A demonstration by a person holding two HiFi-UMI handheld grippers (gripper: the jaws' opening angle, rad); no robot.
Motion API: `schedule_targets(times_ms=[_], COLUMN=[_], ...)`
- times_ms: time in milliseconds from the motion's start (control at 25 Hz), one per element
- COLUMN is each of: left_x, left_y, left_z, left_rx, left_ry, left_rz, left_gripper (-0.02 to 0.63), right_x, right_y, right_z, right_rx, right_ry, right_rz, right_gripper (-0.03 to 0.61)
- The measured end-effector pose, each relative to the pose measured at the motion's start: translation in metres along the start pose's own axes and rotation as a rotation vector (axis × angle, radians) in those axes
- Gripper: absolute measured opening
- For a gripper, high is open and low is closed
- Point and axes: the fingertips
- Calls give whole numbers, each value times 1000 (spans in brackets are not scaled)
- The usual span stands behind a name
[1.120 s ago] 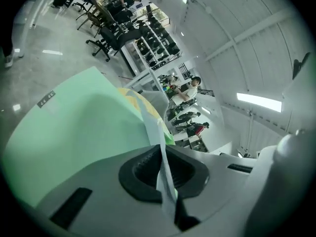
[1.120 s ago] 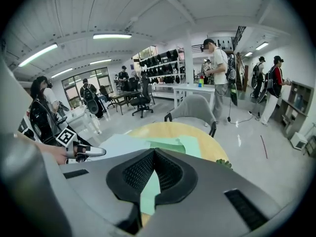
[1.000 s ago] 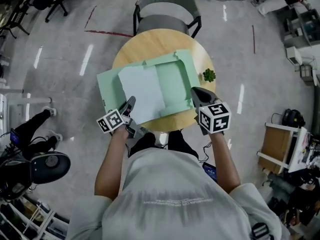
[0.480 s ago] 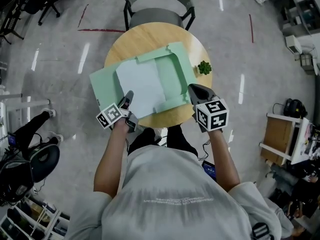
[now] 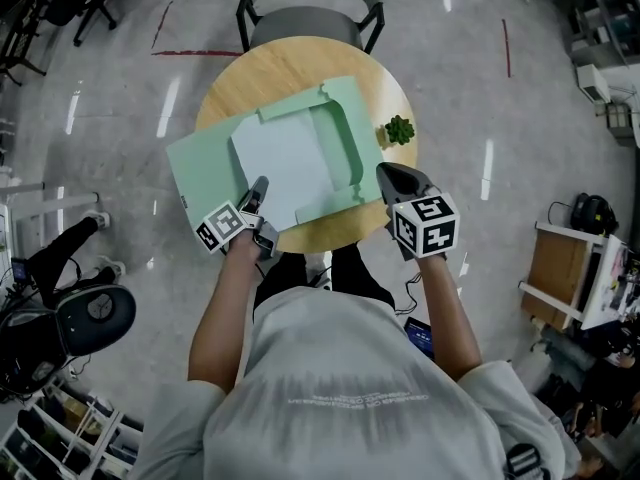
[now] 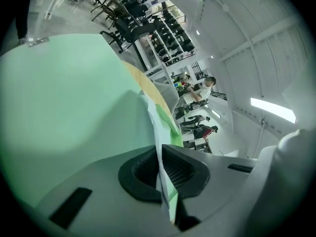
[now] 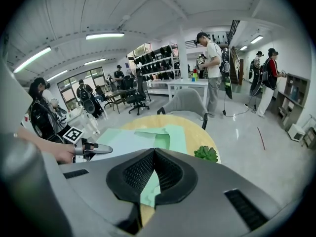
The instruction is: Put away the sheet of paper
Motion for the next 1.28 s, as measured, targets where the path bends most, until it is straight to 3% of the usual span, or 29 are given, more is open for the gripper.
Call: schedule_targets(times_ms=[1040,1280], left_x=[68,75], left_y=[31,41], left_z=[-13,-11], left_rx=[-32,-4], left_ry=[-67,-78], left_rz=[79,94], left_gripper=[21,21], right_x=[16,17], right_y=[4,8], right_z=[-76,-85], right_rx=[29,24], right_ry=[-50,-64], right_rz=[42,50], right_gripper=[29,28])
Point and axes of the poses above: the fingertips, and each gripper's own axes: x forward along the fingers, z to its left, y out of its underside, and after that the axes turned 3 degrees about -z, right-handed
